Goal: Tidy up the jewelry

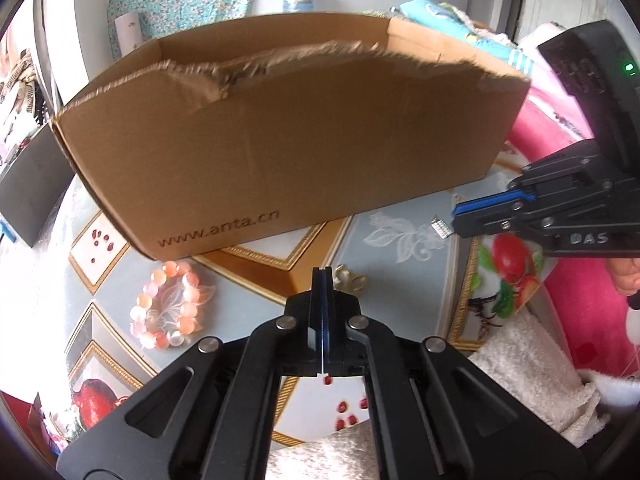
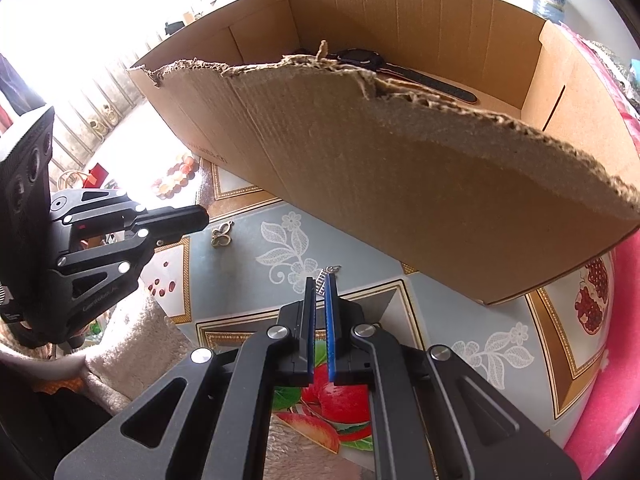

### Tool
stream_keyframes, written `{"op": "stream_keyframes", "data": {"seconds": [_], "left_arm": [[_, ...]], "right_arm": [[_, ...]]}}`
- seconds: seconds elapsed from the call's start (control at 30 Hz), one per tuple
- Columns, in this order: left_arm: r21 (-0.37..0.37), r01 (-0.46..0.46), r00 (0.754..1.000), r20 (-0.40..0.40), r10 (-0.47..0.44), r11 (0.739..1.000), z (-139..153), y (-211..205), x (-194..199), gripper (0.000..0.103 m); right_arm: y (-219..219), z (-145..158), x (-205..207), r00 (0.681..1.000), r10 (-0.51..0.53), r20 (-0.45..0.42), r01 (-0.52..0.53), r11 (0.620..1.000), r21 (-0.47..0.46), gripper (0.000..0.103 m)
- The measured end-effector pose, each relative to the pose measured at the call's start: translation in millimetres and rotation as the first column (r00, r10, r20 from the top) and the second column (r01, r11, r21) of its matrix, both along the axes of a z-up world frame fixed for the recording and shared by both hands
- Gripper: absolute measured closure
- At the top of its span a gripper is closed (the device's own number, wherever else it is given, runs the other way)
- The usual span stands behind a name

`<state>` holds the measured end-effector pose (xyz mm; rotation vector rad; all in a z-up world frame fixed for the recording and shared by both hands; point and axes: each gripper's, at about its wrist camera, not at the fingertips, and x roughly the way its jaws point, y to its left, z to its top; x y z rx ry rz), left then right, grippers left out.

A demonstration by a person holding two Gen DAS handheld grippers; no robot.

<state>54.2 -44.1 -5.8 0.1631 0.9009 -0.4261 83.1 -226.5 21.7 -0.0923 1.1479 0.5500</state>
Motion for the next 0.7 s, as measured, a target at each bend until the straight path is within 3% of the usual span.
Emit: {"op": "stream_keyframes", "data": {"seconds": [0.57, 0.6, 0.7], "left_arm": [[-0.067, 0.067, 0.998, -0.016, -0.068, 0.996, -3.2, -19.7, -10.0, 0.103], [-0.067, 0.073, 0.997, -0.004, -0.073, 0.995, -1.5, -20.0, -11.1, 0.101], [-0.045, 0.088, 0.996, 0.038, -0.086, 0.995, 2.5, -16.3, -14.9, 0.083]], "right_arm": [[-3.7, -1.1, 0.0, 1.0, -0.01, -0.004, 0.01, 1.0, 0.019, 0.098], [-5.5, -1.3, -0.1, 1.0, -0.01, -0.005, 0.01, 1.0, 0.021, 0.098], [-7.6, -1.8, 0.3, 1.0, -0.01, -0.006, 0.01, 1.0, 0.026, 0.098]]}}
